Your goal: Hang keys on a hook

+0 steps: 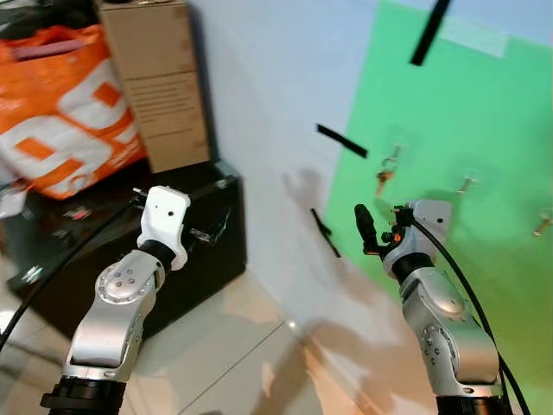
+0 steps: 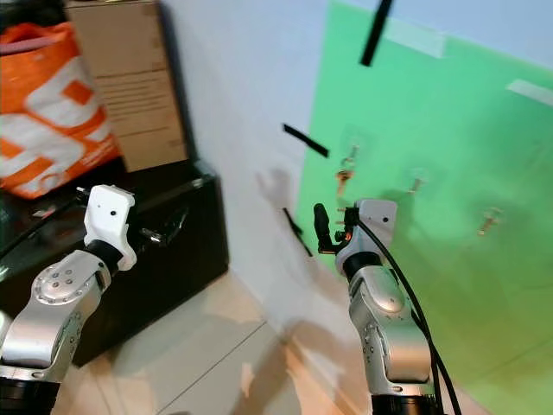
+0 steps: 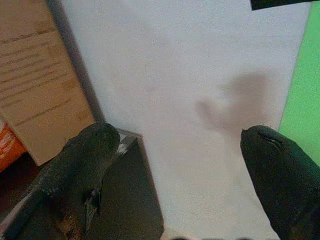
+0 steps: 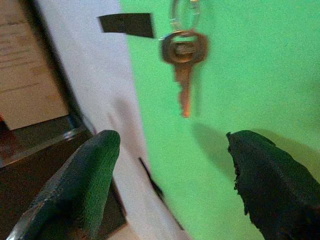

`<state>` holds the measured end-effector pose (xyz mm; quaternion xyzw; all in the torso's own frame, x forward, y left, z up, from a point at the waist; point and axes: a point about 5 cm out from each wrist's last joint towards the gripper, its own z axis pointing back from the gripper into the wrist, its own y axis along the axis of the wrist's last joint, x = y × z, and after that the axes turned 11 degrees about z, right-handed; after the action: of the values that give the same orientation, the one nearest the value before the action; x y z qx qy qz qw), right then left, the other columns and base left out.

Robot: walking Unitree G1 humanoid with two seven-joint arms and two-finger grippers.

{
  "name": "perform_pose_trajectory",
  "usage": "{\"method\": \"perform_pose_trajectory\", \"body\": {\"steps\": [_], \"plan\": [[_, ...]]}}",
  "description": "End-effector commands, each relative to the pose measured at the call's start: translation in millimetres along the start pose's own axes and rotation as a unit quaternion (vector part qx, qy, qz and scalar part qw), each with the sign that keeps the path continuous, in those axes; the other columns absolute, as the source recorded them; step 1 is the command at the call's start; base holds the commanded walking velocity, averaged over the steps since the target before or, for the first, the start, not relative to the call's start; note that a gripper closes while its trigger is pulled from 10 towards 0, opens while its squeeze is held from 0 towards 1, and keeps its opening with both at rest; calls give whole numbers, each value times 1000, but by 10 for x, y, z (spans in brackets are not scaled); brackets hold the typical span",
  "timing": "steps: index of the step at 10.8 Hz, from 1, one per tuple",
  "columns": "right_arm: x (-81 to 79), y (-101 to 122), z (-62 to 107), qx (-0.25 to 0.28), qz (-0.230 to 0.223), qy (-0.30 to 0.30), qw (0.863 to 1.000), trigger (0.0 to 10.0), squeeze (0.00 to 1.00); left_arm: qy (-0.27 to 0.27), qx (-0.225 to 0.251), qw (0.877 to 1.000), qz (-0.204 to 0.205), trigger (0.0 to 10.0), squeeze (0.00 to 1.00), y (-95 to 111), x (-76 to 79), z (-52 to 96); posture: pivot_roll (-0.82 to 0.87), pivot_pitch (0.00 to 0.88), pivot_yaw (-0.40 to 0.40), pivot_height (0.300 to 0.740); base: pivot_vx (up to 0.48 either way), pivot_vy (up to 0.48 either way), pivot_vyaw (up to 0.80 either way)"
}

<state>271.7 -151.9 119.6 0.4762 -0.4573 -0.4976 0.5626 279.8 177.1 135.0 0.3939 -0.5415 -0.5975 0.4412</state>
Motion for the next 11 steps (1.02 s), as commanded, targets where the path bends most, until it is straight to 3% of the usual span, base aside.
{"method": "perform_pose_trajectory", "body": {"steps": [1,3,11], "plan": [[6,11,-2,9,11,-5,1000,10000,1000,1,2,1000,-3,10000,0,13,11,-17,-14,0,-15,740,356,0,0],[-14,18,-3,8,9,4,1000,10000,1000,1,1,1000,-1,10000,0,10,20,-18,-12,0,-19,740,354,0,228],[-110,66,30,33,28,50,998,10000,1000,-2,2,1000,-3,10000,0,2,49,-17,-5,0,-31,740,349,0,795]]}}
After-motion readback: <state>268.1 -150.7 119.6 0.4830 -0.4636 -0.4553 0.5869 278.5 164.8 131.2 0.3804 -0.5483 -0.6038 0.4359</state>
